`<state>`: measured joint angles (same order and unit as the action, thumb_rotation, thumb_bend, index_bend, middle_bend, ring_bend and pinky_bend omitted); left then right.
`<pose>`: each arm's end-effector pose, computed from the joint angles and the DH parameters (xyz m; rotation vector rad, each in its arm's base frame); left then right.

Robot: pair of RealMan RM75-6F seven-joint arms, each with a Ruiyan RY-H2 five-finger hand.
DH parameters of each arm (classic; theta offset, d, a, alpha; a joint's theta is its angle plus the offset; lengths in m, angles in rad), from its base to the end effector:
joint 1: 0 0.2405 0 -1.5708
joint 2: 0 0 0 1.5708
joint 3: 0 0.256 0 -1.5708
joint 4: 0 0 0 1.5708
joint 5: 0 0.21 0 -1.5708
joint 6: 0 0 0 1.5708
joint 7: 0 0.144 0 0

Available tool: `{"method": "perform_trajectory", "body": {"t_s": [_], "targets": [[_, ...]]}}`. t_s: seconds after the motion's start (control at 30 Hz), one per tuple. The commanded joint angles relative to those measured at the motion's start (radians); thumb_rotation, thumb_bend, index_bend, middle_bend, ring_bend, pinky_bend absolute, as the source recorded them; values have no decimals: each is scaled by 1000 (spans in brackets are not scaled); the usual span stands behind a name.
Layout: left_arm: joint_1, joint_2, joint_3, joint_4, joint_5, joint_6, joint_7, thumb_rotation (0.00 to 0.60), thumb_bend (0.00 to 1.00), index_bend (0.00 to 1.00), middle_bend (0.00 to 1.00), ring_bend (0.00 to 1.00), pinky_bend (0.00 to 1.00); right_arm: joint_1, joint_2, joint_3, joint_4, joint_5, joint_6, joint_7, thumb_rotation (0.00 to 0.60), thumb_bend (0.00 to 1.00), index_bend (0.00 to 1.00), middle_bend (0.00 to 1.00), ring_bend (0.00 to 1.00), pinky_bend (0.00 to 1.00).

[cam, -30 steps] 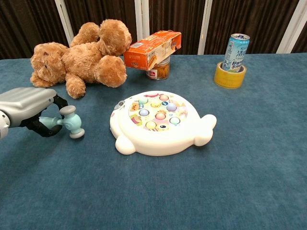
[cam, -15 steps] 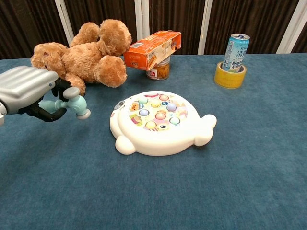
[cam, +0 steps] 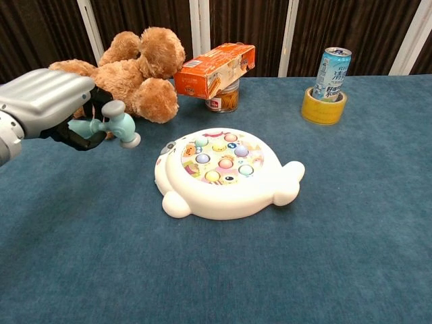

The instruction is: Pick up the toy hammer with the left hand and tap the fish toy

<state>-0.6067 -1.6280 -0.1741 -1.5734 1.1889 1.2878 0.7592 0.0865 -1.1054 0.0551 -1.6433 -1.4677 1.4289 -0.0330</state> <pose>-0.1444 0.3068 -0.0010 -1.6878 -0.6039 -0.8638 -0.3123 -0.1820 0.1555 1.3938 -0.9432 0.8525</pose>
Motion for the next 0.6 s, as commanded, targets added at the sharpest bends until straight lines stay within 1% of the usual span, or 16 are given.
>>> {"method": "perform_trajectory", "body": {"t_s": [0.03,0.27,0.47,0.6], "targets": [[-27,-14,-32,-13,-26,-14,30,600,625,670,495,395,536,0,0,0,0,0,0,0,600,181,0,0,0,0],[-100,-62,-103,-27,-91,-46,110,600,625,663,496,396,538,1,1,1,0,9,-7,2,600,181,0,0,0,0],[-161,-113,-131,-10,-148,-62,196,600,625,666,497,396,537,1,4,2,-1,13,-11,10,600,181,0,0,0,0],[-190,-145,-139,12,-178,-63,229,600,625,665,497,396,537,1,7,3,-2,16,-13,15,600,180,0,0,0,0]]}}
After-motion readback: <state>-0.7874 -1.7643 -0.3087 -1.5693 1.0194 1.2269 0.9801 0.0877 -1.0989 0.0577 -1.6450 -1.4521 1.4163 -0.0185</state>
